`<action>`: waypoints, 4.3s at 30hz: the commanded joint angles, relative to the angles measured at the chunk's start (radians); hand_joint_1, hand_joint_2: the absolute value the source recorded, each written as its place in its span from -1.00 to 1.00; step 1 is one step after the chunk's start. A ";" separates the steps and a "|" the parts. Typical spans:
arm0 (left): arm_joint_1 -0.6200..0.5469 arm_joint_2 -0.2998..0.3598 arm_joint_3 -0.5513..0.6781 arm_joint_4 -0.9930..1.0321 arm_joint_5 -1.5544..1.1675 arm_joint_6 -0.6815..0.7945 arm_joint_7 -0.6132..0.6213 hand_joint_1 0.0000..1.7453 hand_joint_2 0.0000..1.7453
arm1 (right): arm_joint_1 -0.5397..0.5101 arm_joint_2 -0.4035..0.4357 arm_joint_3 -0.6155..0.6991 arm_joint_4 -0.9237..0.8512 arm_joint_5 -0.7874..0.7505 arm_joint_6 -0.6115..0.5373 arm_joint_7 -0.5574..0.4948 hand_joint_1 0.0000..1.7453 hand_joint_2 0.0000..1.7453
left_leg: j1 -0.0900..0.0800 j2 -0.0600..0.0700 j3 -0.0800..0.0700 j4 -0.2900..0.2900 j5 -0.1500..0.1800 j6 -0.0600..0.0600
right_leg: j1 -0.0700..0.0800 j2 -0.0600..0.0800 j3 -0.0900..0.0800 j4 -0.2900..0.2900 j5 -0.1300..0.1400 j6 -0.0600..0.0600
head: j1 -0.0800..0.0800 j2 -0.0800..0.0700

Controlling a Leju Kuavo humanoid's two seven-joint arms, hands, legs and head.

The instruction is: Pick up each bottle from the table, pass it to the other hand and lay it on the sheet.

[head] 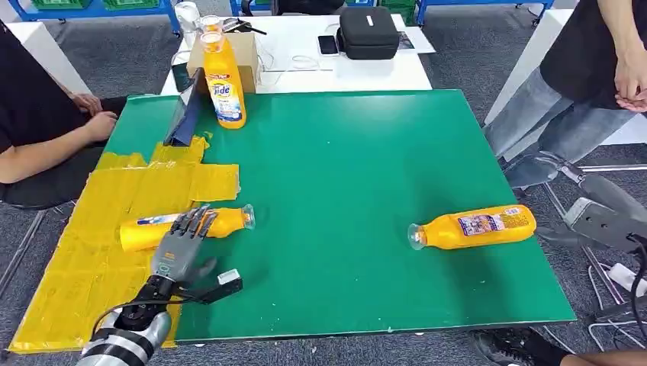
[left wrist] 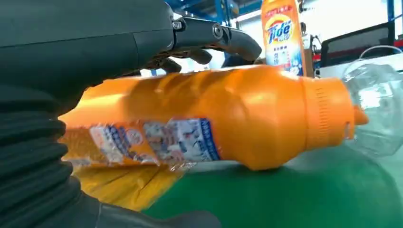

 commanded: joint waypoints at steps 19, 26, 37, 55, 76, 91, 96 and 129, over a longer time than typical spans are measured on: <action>0.195 -0.110 0.274 -0.667 1.191 -0.717 -0.491 -1.00 -1.00 | -0.258 0.084 0.334 0.504 0.258 0.000 -0.055 -1.00 1.00 | 0.001 0.007 -0.007 0.000 -0.001 0.000 | 0.002 0.009 -0.010 -0.002 0.002 -0.001 | 0.000 0.000; 0.197 -0.118 0.269 -0.680 1.171 -0.689 -0.498 -1.00 1.00 | -0.461 0.160 0.476 0.644 0.371 -0.057 -0.008 -1.00 1.00 | 0.001 0.011 -0.007 0.000 -0.001 0.000 | 0.001 0.012 -0.011 -0.002 0.002 -0.001 | 0.000 0.000; 0.141 -0.114 0.258 -0.623 1.175 -0.708 -0.496 -1.00 1.00 | -0.594 0.286 0.602 0.853 0.431 -0.096 -0.048 -1.00 1.00 | 0.001 0.011 -0.007 -0.001 0.001 0.000 | 0.001 0.012 -0.012 -0.001 0.003 -0.001 | 0.000 0.000; 0.109 -0.100 0.259 -0.588 1.187 -0.715 -0.499 -1.00 1.00 | -0.567 0.247 0.687 0.896 0.405 -0.038 -0.106 -1.00 1.00 | 0.000 0.005 -0.010 0.000 0.002 0.000 | 0.000 0.006 -0.012 0.000 0.001 0.000 | 0.000 0.000; 0.033 -0.079 0.235 -0.500 1.214 -0.728 -0.506 -1.00 1.00 | -0.450 0.123 0.837 0.859 0.393 0.088 -0.137 -1.00 1.00 | 0.000 0.002 -0.011 0.000 0.002 0.001 | 0.001 0.005 -0.013 0.000 0.002 0.000 | 0.001 0.000; 0.072 -0.098 0.212 -0.526 1.219 -0.690 -0.505 -1.00 1.00 | -0.352 0.344 0.795 1.044 0.350 -0.194 -0.024 1.00 1.00 | 0.004 0.005 -0.002 -0.003 0.002 0.000 | 0.004 0.007 -0.003 -0.008 0.004 -0.001 | 0.001 0.000; 0.148 -0.121 0.253 -0.615 1.211 -0.694 -0.479 -1.00 1.00 | -0.354 0.506 0.556 0.989 0.208 -0.359 -0.044 1.00 1.00 | 0.005 0.020 0.004 -0.002 -0.003 -0.002 | 0.005 0.021 -0.001 -0.007 0.006 -0.003 | 0.001 0.000; 0.291 -0.257 0.016 -0.865 1.470 -0.641 -0.215 -1.00 1.00 | -0.019 1.123 0.600 0.358 0.003 -0.363 -0.012 1.00 1.00 | 0.009 0.016 -0.011 -0.001 0.001 -0.011 | 0.010 0.019 -0.020 0.002 0.003 -0.011 | 0.001 0.000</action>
